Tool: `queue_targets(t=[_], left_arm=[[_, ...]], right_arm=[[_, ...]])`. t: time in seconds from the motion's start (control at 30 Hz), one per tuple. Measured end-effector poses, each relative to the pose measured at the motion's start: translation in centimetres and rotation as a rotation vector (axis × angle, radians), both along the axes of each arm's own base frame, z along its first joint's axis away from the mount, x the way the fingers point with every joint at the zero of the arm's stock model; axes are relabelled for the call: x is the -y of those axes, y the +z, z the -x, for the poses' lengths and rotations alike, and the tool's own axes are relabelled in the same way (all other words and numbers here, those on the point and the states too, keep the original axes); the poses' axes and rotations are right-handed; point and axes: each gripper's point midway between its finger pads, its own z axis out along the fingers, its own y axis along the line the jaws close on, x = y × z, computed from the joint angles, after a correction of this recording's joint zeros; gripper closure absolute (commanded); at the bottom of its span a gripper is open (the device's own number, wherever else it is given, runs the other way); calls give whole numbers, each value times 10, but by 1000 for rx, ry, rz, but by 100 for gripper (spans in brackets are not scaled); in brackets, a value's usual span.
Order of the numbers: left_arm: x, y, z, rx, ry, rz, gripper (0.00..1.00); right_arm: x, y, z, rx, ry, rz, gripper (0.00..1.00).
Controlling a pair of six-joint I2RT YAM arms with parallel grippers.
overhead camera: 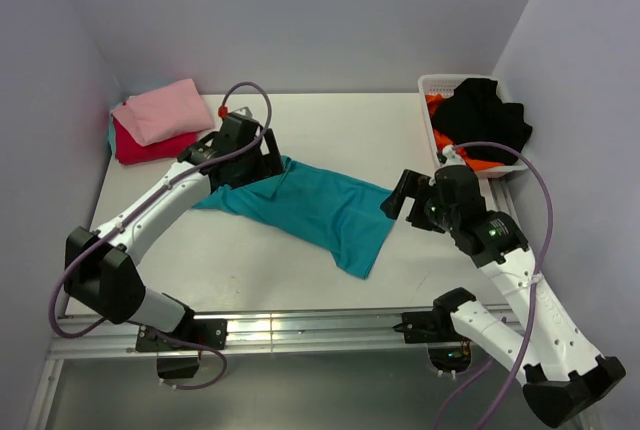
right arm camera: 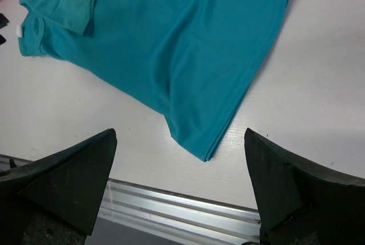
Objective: Fold and stack the t-shirts
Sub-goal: Flatten out the tshirt
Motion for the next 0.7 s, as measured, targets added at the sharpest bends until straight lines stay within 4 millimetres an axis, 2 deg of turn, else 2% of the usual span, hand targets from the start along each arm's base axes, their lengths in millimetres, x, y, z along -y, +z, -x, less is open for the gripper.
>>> queue_targets(t=[0.27, 0.47, 0.6, 0.7], left_arm=[[3, -33, 4, -68, 15, -52, 12], [2, -49, 8, -102, 234, -1, 9], [18, -54, 1, -111, 352, 16, 9], [40, -60, -17, -113, 399, 8, 9]], right_arm=[[11, -2, 5, -5, -43, 31, 1], [13, -13, 15, -8, -53, 8, 2], [14, -15, 17, -14, -57, 5, 3], [15, -16, 19, -22, -57, 14, 4]])
